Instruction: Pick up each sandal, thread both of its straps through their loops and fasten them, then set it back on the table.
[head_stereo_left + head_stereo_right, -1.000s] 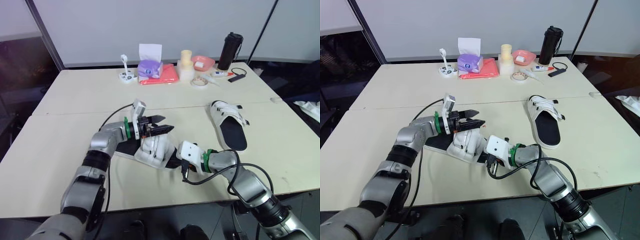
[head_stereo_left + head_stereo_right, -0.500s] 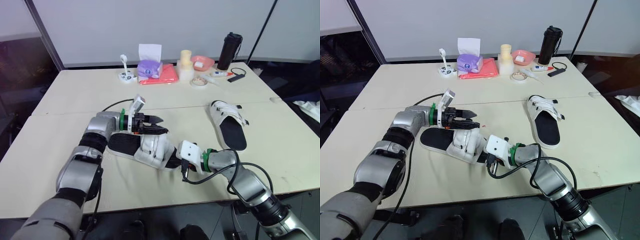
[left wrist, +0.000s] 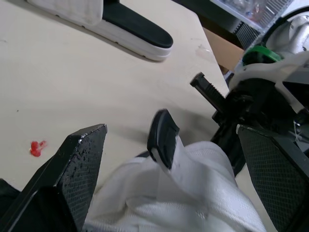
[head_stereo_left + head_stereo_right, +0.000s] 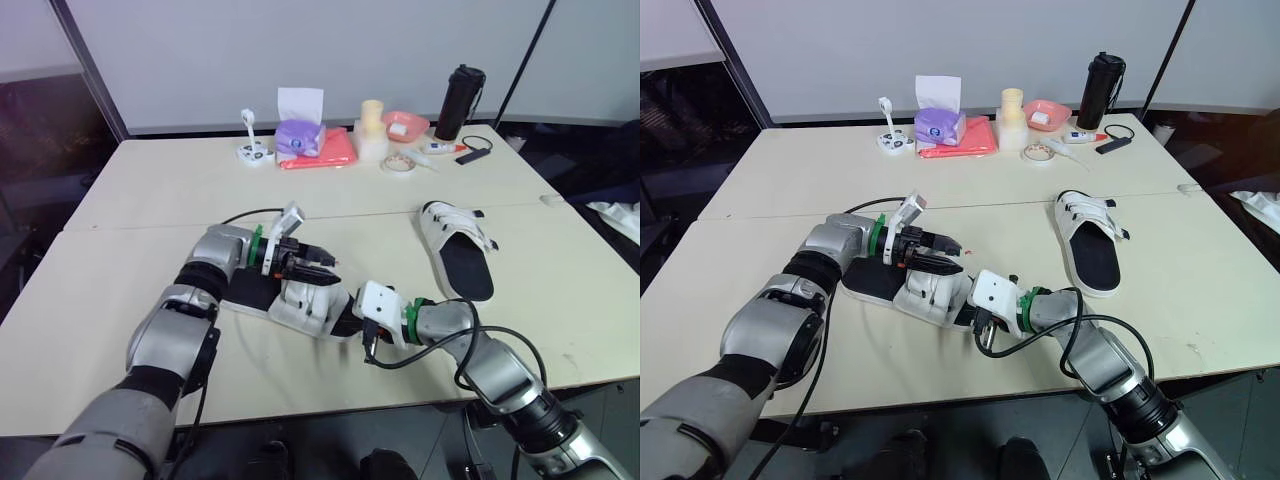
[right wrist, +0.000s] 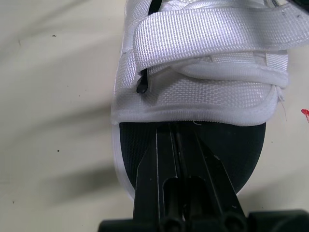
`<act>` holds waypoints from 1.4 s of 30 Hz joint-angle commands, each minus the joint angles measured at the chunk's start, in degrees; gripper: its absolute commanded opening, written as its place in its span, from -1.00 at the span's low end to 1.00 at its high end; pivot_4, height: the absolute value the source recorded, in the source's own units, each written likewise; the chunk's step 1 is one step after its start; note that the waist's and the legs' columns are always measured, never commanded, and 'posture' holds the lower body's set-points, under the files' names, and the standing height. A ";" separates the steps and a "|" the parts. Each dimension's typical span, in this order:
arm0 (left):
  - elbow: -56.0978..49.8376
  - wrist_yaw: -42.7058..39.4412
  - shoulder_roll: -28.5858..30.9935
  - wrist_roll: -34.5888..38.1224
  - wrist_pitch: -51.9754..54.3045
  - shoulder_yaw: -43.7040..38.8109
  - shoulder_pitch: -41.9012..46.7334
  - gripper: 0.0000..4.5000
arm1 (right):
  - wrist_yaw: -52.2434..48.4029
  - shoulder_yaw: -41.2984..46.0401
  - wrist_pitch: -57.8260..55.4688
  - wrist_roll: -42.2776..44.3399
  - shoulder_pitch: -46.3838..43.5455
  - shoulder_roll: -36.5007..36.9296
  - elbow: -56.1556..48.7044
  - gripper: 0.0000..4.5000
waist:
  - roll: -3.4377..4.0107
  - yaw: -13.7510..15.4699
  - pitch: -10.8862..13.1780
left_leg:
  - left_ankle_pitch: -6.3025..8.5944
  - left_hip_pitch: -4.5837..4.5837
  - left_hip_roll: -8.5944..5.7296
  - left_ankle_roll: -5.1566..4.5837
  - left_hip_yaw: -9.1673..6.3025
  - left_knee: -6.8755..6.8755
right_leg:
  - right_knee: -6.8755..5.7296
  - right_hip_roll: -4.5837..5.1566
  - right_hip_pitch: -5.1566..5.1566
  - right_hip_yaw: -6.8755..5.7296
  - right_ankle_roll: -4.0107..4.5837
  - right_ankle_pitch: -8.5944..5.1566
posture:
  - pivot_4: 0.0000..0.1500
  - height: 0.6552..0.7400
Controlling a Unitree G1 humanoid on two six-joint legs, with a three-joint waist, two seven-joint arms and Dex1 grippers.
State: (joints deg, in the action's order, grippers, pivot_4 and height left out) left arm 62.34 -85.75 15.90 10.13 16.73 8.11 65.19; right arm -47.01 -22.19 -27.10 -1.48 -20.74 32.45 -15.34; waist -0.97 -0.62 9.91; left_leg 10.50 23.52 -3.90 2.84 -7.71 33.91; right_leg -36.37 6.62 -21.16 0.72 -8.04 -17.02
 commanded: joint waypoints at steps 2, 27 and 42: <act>0.43 0.83 -0.48 -0.06 -1.67 -2.18 2.25 0.20 | 0.46 -0.68 -2.36 -1.77 1.89 1.23 2.34 -1.00 | 0.00 -0.04 0.00 | 0.00 0.00 -0.01 0.00 0.00 0.00 | 0.00 0.01 0.00 0.00 -0.02 -0.01 | 1.00 1.00; -1.97 -6.31 0.09 5.44 2.39 -9.87 5.03 -0.99 | 0.76 -0.97 -2.41 -1.82 1.66 1.16 2.51 -1.00 | -0.06 -0.10 0.04 | -0.01 0.00 -0.04 -0.01 -0.01 0.06 | -0.20 0.03 -0.05 0.01 -0.04 -0.02 | 1.00 1.00; -2.29 -4.19 -0.12 6.79 2.27 -9.39 4.72 -0.99 | 0.80 -0.91 -2.67 -1.89 2.06 1.02 2.03 -1.00 | -0.35 -0.15 0.31 | -0.01 0.04 -0.12 0.00 -0.03 0.16 | -0.61 0.11 -0.23 0.03 -0.09 -0.07 | 1.00 1.00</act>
State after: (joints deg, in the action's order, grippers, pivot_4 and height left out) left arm 61.05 -90.92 15.61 16.11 21.09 0.96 67.20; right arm -45.61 -21.55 -27.37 -2.08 -20.43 32.60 -15.49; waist -1.32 -0.77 10.22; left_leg 10.49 23.56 -4.02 2.84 -7.75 34.07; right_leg -36.99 6.72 -21.38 0.75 -8.13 -17.09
